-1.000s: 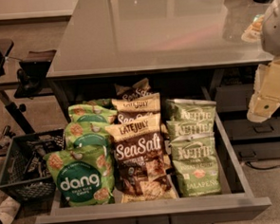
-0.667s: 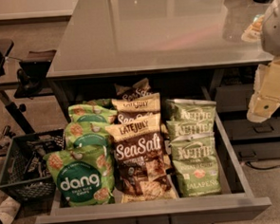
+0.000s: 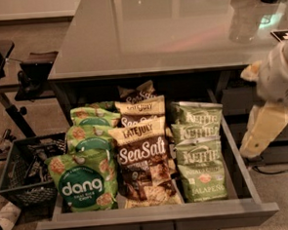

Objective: Pick brown chip bag from top drawer and place on counter

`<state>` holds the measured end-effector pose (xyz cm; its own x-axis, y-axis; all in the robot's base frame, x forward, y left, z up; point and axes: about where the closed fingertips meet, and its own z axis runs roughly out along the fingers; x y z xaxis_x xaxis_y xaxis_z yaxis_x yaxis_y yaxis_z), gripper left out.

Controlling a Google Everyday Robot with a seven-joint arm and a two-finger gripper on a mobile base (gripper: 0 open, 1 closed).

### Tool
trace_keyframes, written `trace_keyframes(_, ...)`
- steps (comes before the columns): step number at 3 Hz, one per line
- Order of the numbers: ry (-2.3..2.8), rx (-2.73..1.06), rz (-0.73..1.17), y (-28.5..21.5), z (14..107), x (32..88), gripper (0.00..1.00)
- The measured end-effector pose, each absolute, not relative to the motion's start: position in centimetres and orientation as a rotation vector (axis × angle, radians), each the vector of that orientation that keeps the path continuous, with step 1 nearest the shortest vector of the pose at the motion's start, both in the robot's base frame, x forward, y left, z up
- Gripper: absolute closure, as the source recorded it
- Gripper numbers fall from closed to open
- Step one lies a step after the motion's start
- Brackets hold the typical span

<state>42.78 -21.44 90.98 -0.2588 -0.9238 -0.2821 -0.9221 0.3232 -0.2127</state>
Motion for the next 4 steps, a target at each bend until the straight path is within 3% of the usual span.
trace_keyframes(2, 2.254, -1.596, 0.038, -20.1, 86.2, 42.1, 0.0)
trace_keyframes(4, 2.078, -1.529, 0.24, -11.3, 84.6, 42.3, 0.0)
